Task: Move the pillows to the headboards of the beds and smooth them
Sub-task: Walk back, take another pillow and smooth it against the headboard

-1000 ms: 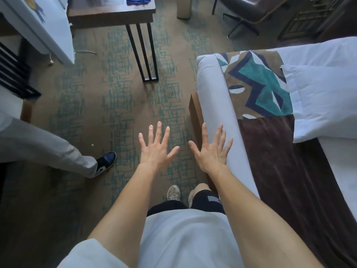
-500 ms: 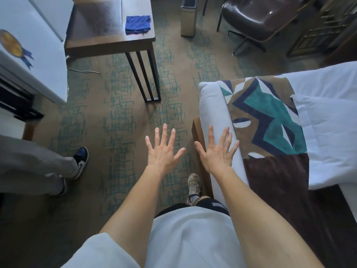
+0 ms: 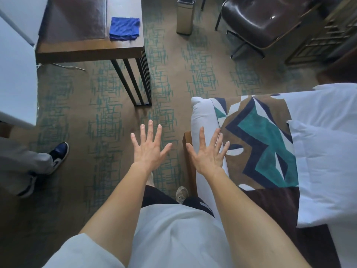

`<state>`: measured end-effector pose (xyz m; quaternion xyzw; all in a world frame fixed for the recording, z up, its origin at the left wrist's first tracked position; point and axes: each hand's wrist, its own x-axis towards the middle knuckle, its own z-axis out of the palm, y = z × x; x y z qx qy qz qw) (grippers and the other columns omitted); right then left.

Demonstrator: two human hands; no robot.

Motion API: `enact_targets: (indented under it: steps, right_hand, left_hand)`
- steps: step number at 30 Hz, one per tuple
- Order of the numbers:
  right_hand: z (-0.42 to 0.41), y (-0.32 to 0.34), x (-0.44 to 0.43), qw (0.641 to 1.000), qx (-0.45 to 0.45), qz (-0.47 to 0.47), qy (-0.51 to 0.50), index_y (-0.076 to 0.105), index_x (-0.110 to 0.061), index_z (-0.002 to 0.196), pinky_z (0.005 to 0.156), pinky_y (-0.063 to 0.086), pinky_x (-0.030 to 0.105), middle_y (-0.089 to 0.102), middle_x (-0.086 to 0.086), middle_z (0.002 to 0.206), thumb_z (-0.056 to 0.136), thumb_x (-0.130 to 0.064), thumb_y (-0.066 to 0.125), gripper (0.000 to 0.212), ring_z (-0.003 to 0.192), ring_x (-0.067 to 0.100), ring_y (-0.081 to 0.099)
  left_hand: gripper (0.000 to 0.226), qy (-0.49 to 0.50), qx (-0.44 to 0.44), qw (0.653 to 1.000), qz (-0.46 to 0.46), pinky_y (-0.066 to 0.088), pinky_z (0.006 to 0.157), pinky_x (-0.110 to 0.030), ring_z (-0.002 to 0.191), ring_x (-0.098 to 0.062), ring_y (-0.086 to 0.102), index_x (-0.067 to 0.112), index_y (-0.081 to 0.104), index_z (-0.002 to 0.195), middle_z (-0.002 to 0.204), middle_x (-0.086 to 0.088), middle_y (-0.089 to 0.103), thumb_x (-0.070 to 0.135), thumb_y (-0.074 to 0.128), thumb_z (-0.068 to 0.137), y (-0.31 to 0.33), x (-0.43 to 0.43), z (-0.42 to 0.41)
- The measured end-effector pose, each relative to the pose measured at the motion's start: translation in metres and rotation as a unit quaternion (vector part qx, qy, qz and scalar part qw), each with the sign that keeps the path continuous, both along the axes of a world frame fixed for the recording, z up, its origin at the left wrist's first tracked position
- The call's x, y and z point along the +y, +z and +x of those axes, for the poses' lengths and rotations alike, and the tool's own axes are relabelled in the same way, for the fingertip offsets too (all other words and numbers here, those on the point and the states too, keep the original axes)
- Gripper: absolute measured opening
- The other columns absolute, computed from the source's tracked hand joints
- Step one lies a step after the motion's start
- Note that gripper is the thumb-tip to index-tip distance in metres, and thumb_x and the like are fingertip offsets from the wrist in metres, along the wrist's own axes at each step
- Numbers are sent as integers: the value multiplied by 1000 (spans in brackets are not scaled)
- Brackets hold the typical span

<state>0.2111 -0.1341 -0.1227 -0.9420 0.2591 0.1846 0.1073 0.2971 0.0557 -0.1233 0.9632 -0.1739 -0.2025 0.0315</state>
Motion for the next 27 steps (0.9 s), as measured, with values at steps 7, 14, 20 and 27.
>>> enact_targets:
  steps: [7,14,20,27]
  right_hand:
    - [109,-8,-3,1000,-8,9,-28,-25,-36,158,121,-12,63,-27,22,165,95,-78,8,82,155,39,-21]
    - [231,5,6,997,-15,26,-72,-23,-37,158,120,-15,62,-29,21,165,95,-77,8,81,154,36,-24]
    - [304,11,-2,993,-11,30,-117,-23,-38,158,119,-17,61,-30,20,164,94,-78,8,82,154,34,-27]
    - [368,12,-31,991,-4,10,-135,-25,-37,158,118,-21,61,-32,21,164,93,-80,6,84,153,36,-26]
  left_hand:
    - [82,-1,-1,1000,-4,-7,121,-67,155,-31,-21,27,-11,162,168,-4,-27,72,14,99,-8,-3,109]
    - [82,-49,2,999,-4,-9,121,-66,155,-30,-22,28,-11,162,167,-3,-29,73,12,98,2,-3,239]
    - [82,-87,-9,996,-12,-9,120,-65,156,-31,-19,27,-7,163,169,-4,-23,72,15,99,15,-20,335]
    - [82,-137,-3,990,-10,-7,121,-66,155,-32,-19,28,-6,163,169,-4,-25,72,18,99,6,-61,407]
